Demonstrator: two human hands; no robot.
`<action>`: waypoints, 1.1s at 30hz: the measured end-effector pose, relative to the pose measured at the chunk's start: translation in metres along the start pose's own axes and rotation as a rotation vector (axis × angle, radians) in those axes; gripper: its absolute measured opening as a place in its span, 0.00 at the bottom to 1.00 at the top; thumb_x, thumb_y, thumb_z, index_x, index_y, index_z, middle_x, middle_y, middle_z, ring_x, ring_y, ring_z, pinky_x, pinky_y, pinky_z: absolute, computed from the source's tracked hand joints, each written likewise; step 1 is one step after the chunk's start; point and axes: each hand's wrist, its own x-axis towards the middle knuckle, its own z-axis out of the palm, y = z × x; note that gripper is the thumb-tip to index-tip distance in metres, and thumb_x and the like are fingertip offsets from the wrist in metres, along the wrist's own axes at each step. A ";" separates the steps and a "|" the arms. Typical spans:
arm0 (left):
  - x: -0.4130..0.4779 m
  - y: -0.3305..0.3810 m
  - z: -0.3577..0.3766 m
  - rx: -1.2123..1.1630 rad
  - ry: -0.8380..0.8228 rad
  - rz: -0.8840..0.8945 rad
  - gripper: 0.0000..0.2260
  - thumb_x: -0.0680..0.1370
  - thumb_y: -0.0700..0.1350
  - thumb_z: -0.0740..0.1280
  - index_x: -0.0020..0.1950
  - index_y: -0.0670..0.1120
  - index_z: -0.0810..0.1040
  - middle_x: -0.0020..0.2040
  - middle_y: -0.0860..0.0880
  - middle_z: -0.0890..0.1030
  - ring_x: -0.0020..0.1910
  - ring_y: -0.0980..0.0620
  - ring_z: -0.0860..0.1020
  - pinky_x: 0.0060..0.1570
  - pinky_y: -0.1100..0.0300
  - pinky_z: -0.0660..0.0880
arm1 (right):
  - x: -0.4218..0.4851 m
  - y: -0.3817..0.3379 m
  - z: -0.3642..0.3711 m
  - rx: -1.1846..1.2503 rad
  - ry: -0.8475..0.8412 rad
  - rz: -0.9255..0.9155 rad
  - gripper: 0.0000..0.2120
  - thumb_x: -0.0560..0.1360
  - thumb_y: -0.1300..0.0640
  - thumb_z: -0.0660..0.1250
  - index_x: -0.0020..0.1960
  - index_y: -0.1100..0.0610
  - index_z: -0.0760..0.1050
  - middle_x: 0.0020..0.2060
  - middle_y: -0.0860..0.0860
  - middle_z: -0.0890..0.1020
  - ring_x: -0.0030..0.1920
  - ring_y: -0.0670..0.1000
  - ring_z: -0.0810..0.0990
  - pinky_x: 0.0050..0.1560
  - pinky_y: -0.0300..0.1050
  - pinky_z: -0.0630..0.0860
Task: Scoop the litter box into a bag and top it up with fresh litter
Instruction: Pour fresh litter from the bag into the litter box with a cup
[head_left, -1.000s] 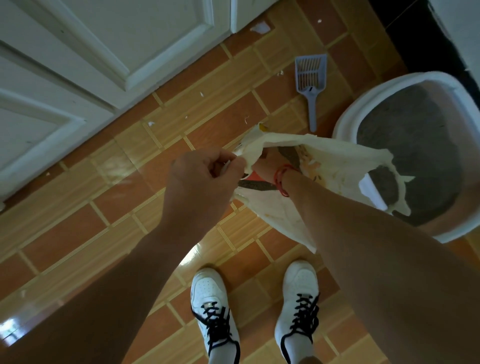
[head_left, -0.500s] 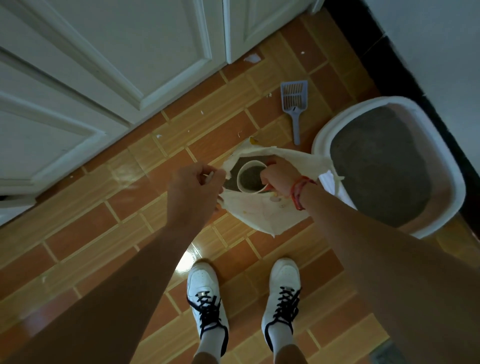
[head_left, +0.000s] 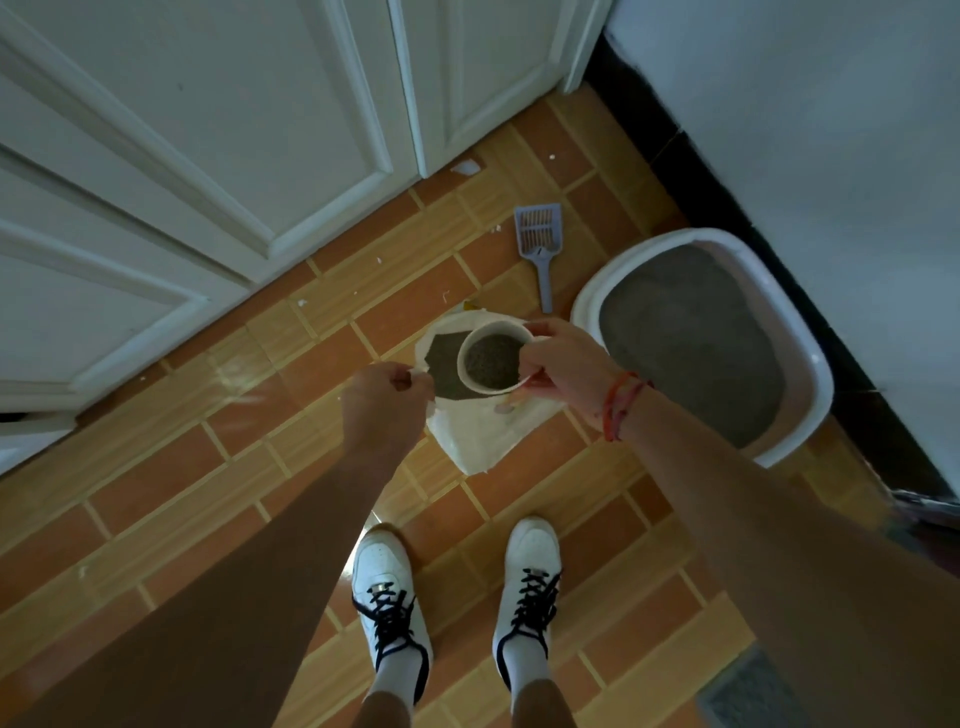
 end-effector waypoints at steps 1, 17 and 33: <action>0.000 0.001 0.003 0.003 0.000 -0.005 0.10 0.77 0.42 0.67 0.36 0.47 0.82 0.34 0.47 0.83 0.37 0.44 0.82 0.40 0.46 0.81 | -0.003 -0.002 -0.005 0.027 0.005 0.000 0.15 0.72 0.70 0.61 0.55 0.57 0.74 0.47 0.56 0.77 0.47 0.53 0.79 0.47 0.46 0.81; -0.012 0.008 0.086 0.185 -0.046 0.041 0.07 0.76 0.41 0.66 0.40 0.41 0.80 0.35 0.43 0.81 0.39 0.43 0.80 0.37 0.54 0.74 | -0.019 0.023 -0.117 0.170 0.232 -0.043 0.06 0.74 0.64 0.64 0.49 0.57 0.77 0.52 0.60 0.80 0.51 0.54 0.80 0.55 0.52 0.80; -0.015 0.022 0.152 0.388 0.002 0.134 0.07 0.76 0.35 0.61 0.40 0.41 0.77 0.34 0.48 0.76 0.37 0.49 0.73 0.32 0.60 0.65 | -0.028 0.131 -0.244 -0.060 0.771 0.220 0.27 0.66 0.49 0.74 0.60 0.58 0.73 0.45 0.50 0.80 0.41 0.47 0.77 0.32 0.37 0.67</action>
